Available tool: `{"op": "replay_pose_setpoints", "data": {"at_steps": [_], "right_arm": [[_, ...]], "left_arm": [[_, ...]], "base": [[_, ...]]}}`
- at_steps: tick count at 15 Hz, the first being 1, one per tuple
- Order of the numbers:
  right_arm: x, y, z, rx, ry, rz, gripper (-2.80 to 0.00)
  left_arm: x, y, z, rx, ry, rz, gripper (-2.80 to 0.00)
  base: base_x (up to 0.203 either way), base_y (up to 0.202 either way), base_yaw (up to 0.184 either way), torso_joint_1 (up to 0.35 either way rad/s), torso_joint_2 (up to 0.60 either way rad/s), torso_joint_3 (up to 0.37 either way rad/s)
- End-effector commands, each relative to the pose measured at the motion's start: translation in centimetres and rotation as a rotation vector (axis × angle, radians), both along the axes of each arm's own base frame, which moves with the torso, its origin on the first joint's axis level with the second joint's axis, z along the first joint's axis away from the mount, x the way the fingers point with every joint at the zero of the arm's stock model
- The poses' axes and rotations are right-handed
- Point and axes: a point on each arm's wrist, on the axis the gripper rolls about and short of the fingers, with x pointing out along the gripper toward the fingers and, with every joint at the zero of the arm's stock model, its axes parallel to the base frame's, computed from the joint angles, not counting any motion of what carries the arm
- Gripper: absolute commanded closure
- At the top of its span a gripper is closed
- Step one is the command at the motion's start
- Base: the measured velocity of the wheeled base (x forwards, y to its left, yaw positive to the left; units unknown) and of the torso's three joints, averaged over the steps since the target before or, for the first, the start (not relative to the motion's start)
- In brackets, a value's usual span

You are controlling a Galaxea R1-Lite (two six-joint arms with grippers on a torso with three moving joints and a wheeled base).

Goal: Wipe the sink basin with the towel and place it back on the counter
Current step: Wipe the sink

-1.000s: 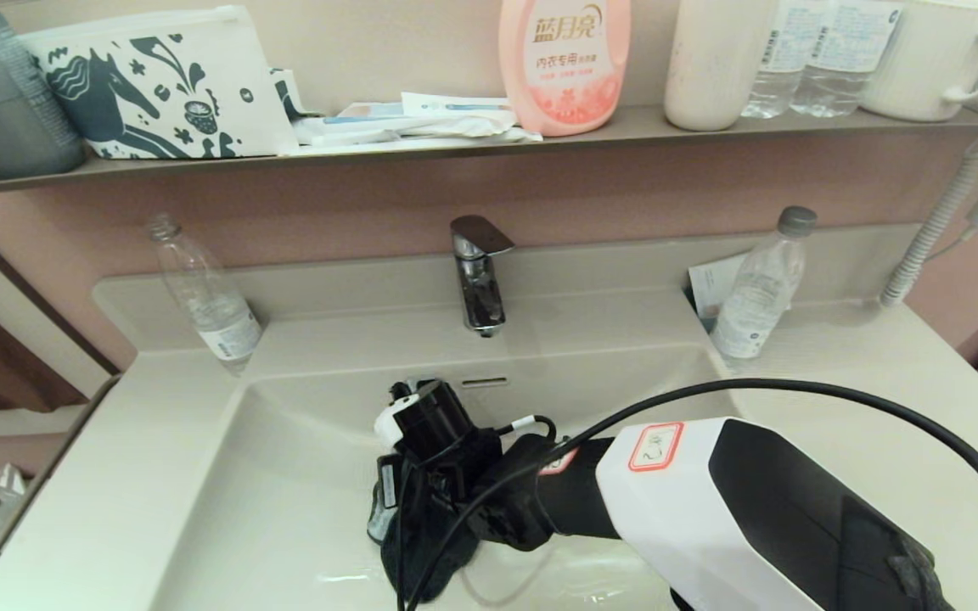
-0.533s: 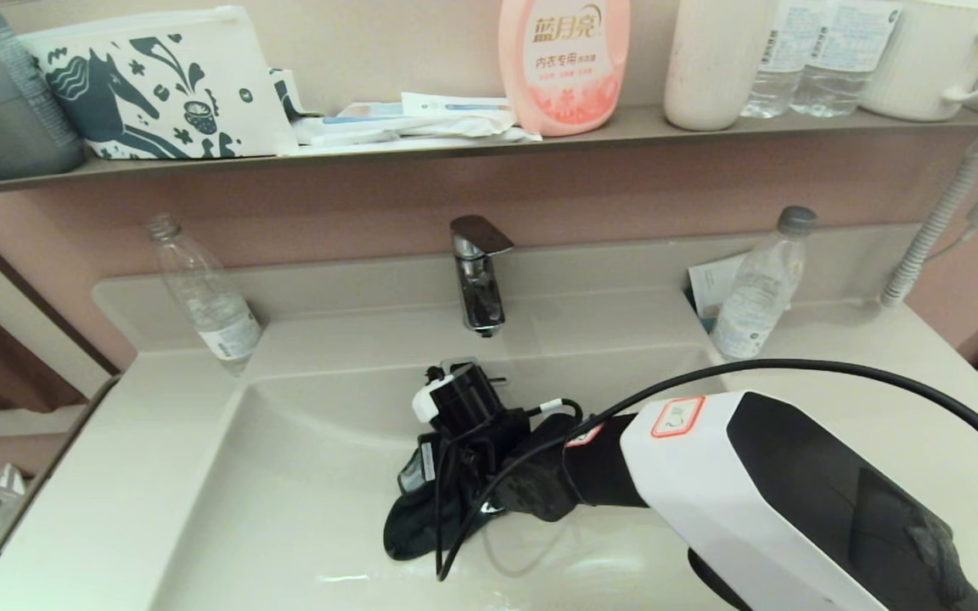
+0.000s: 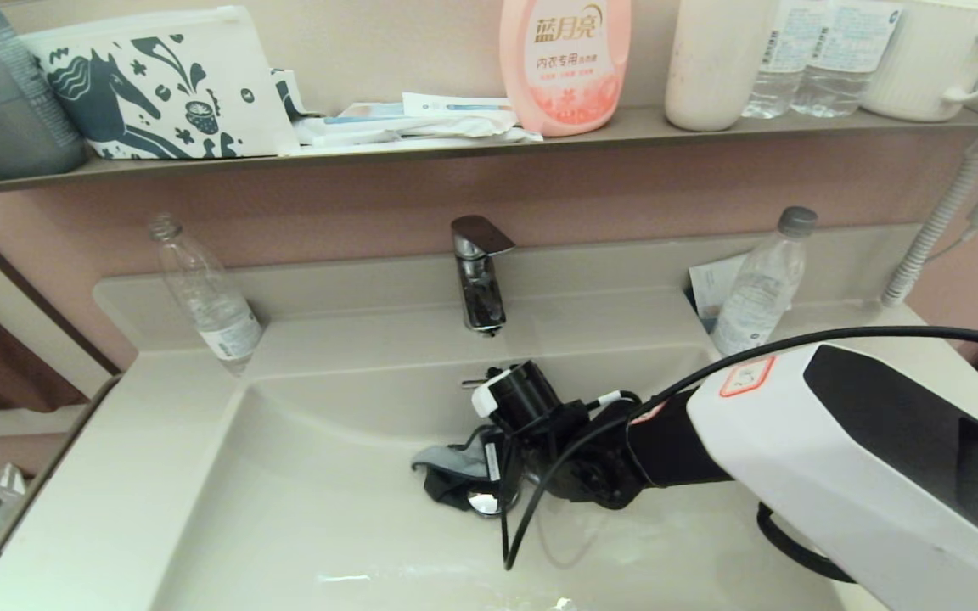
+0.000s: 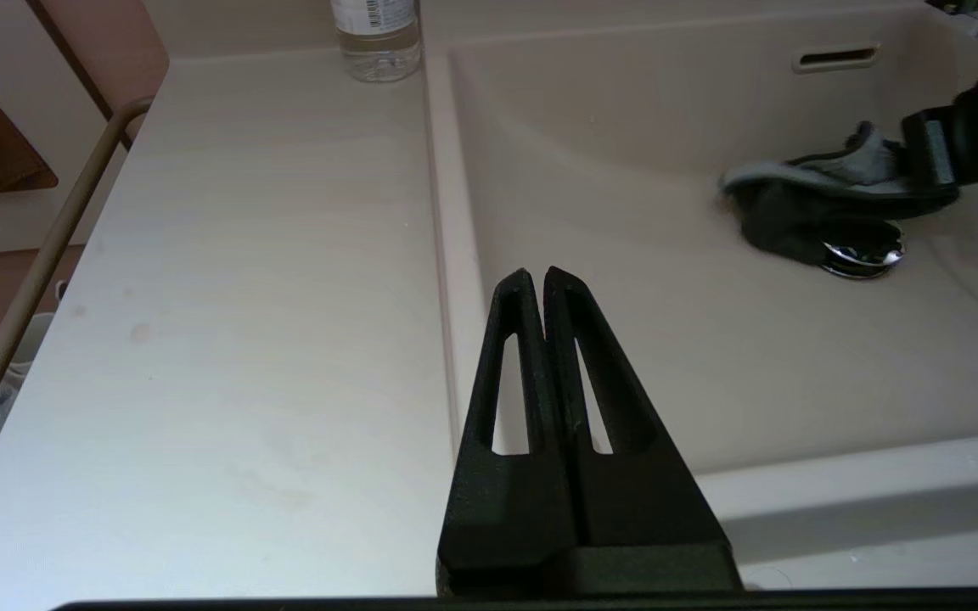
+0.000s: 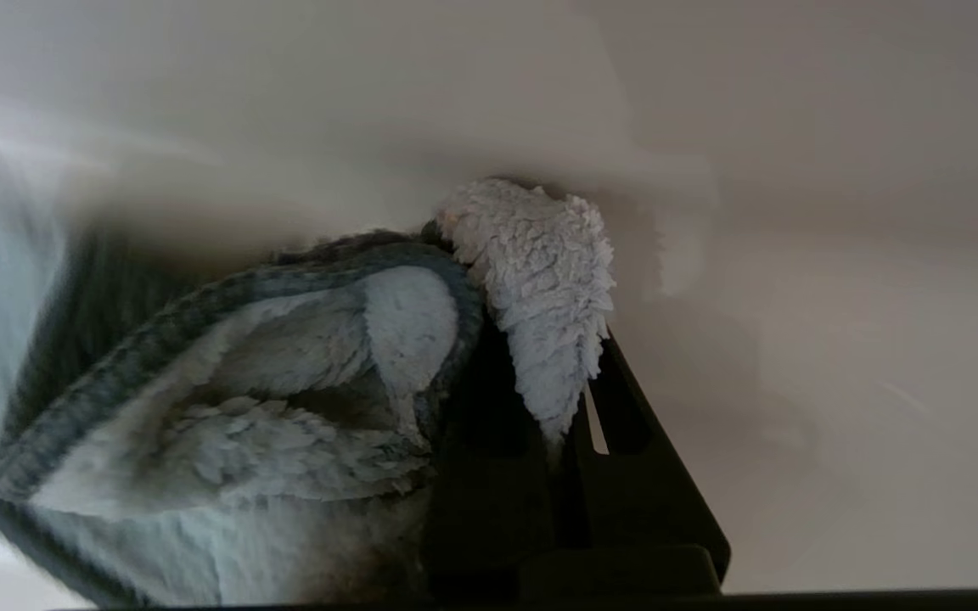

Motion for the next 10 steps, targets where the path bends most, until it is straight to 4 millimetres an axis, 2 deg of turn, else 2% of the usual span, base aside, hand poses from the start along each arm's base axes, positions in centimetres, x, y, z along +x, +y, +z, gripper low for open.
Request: {"op": "replay_pose_setpoints", "data": {"at_steps": [1, 4, 6, 8, 10], "right_arm": [[-0.7, -2.2, 1.6, -0.011, 0.005, -0.028, 0.00], [-1.8, -6.0, 3.2, -0.077, 0.040, -0.079, 0.00], [-3.0, -7.8, 2.7, -0.194, 0.158, -0.090, 0.00], [-4.6, -8.7, 2.2, -0.302, 0.285, -0.083, 0.00], [-6.1, -7.5, 1.5, -0.328, 0.333, -0.052, 0.00]], "left_arm": [[0.0, 0.0, 0.0, 0.000, 0.000, 0.001, 0.00], [0.0, 0.0, 0.0, 0.000, 0.000, 0.001, 0.00], [0.0, 0.0, 0.0, 0.000, 0.000, 0.001, 0.00], [0.0, 0.0, 0.0, 0.000, 0.000, 0.001, 0.00], [0.0, 0.0, 0.0, 0.000, 0.000, 0.001, 0.00]], "base": [[0.000, 0.000, 0.000, 0.000, 0.00, 0.000], [0.000, 0.000, 0.000, 0.000, 0.00, 0.000], [0.000, 0.000, 0.000, 0.000, 0.00, 0.000], [0.000, 0.000, 0.000, 0.000, 0.00, 0.000], [0.000, 0.000, 0.000, 0.000, 0.00, 0.000]]}}
